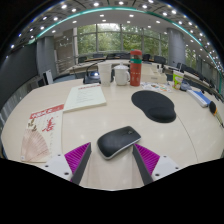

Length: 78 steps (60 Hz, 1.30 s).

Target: Arrange mouse

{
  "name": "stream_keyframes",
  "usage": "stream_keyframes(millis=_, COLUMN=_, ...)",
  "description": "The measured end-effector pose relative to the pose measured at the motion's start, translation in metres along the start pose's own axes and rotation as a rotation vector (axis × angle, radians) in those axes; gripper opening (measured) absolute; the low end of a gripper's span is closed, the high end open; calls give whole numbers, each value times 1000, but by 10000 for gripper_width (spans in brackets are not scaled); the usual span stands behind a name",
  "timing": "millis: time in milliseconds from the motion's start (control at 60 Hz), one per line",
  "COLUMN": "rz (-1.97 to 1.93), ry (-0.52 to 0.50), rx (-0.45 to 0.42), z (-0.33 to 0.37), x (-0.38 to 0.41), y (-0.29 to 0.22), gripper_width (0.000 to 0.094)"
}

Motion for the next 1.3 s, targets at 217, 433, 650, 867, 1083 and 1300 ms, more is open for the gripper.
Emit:
stream_keyframes(millis=217, rz=-9, ry=-21, rx=23, z=-30, x=5, y=-25, gripper_width=846)
stream_keyframes(millis=433, rz=85, ry=14, rx=28, z=-53, x=2, y=-38, gripper_width=514)
stream_keyframes(millis=650, rz=97, ry=-56, rx=60, z=-51, x=-2, y=-48, gripper_width=336)
stream_keyframes(millis=867, rz=57, ry=-135, rx=-132, z=-12, x=-33, y=-164, gripper_width=324)
stream_keyframes(millis=1083, rz=17, ry=-69, rx=-245, z=-45, x=-114, y=-263, gripper_width=322)
stream_keyframes(millis=1300, rz=33, ry=-14, rx=-105, z=-141, x=-167, y=-220, gripper_width=320)
Point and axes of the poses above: the point between the fingertips, and its own axes, seen from behind it with the camera up: x to the left, y down, z backward, against the way the camera looks, the point moved 7 cm from there along z, backward, against the way the camera looks, and after that the axes turned 3 degrees about y, right-handed, at the moved point
